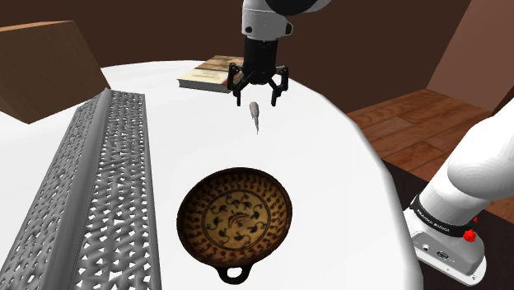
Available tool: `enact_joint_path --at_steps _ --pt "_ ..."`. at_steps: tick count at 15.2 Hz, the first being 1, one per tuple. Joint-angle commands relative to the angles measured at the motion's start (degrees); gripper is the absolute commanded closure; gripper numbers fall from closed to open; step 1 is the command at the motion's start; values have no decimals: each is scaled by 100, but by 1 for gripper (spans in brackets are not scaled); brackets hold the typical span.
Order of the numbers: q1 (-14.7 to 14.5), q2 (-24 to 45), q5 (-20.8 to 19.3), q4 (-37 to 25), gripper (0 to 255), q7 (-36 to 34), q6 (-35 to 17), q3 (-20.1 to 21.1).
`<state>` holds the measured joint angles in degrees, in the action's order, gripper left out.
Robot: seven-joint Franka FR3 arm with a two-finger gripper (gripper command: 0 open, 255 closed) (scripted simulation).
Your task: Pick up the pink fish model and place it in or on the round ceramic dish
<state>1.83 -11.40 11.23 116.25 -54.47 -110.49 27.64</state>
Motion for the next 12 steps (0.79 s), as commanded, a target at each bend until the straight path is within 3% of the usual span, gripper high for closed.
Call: enact_joint_path --at_steps 1,3,11,12 --pt "-7 52 -12 103 0 -21 -157 28" --pt "-17 105 -21 249 0 -31 -356 58" --pt "-17 105 -21 248 0 -32 -355 58" --pt "-17 105 -21 248 255 -32 -355 58"
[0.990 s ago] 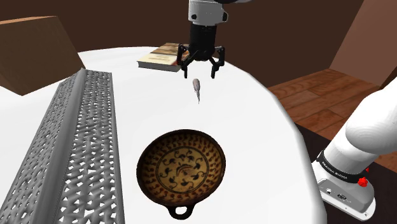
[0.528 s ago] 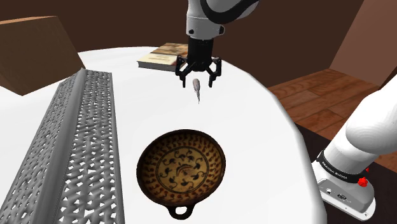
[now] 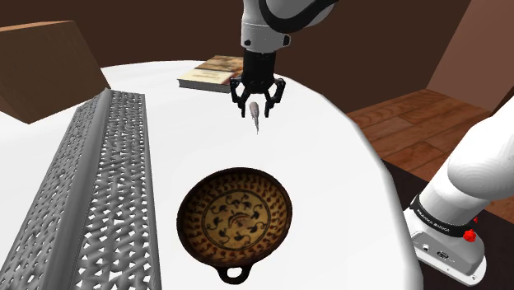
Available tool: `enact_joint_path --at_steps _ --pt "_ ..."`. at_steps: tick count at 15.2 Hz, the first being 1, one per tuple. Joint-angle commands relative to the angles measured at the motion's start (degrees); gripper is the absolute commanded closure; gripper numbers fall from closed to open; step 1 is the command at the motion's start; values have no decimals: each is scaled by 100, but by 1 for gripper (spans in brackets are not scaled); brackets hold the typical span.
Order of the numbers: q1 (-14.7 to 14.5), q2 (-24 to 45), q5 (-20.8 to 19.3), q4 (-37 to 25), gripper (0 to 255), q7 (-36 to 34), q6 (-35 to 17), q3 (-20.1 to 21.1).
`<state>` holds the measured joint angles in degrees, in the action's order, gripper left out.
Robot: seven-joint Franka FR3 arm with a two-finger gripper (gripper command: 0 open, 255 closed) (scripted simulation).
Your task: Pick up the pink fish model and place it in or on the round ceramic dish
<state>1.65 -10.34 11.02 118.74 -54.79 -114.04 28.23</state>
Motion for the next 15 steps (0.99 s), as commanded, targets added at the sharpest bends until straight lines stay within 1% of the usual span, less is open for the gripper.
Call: enact_joint_path --at_steps 1,9,15 --pt "0 0 0 0 255 0 0 0" --pt "0 0 0 1 255 0 -1 0" --pt "16 -58 -8 -406 255 -29 460 -38"
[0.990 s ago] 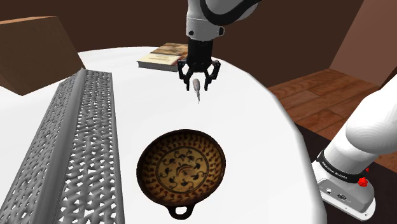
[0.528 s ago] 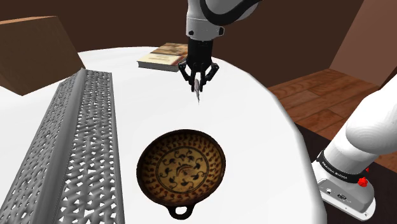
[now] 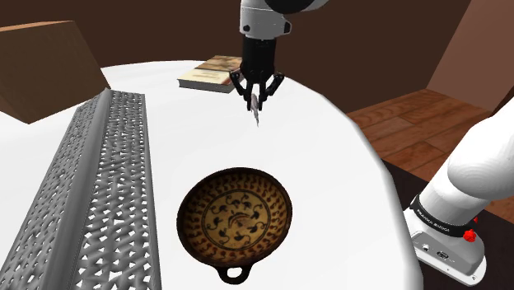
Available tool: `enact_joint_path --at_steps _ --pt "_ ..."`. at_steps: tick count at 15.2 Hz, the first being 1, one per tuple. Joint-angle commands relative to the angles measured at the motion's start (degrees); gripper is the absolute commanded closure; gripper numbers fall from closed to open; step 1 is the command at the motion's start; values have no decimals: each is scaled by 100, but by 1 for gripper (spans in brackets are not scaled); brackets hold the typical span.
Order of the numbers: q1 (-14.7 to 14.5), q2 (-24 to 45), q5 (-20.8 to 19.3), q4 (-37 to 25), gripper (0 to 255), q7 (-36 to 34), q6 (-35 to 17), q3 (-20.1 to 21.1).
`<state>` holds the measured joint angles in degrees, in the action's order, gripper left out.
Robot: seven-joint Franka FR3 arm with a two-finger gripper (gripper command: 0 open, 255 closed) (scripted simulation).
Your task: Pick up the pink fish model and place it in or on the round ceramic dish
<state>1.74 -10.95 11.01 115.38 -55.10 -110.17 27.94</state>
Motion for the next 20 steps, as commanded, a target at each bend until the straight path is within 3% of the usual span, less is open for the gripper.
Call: enact_joint_path --at_steps 1,17,20 --pt "10 -3 -9 -143 255 -4 149 -16" --pt "52 107 -111 -1458 255 -158 1356 -60" --pt "-103 -118 -1 -1280 255 -476 1332 126"
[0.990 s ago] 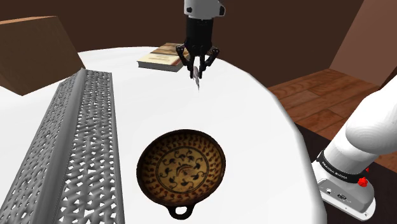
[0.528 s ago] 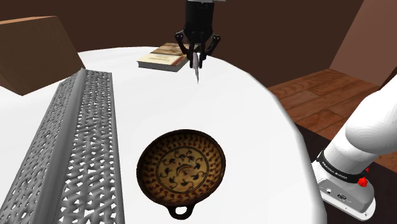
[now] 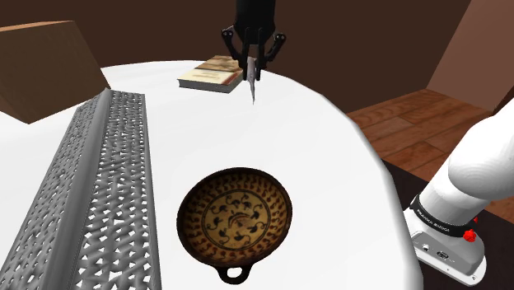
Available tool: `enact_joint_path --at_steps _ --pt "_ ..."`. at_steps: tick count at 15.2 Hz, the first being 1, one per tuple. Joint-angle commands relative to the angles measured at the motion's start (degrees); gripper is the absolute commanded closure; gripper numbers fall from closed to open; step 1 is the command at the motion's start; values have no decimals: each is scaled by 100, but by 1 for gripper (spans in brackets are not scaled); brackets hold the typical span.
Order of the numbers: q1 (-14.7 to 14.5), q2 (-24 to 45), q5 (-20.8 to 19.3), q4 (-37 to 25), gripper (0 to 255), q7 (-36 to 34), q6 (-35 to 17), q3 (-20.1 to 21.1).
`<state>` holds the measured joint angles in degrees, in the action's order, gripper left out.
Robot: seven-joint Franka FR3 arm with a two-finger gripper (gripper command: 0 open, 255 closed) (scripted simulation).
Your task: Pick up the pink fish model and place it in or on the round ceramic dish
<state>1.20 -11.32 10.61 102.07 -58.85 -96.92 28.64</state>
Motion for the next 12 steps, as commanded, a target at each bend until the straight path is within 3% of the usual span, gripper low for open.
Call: enact_joint_path --at_steps 1,12 --pt "-101 -145 73 98 255 -212 1 123" --pt "-626 -456 296 167 255 -1608 -36 1030"
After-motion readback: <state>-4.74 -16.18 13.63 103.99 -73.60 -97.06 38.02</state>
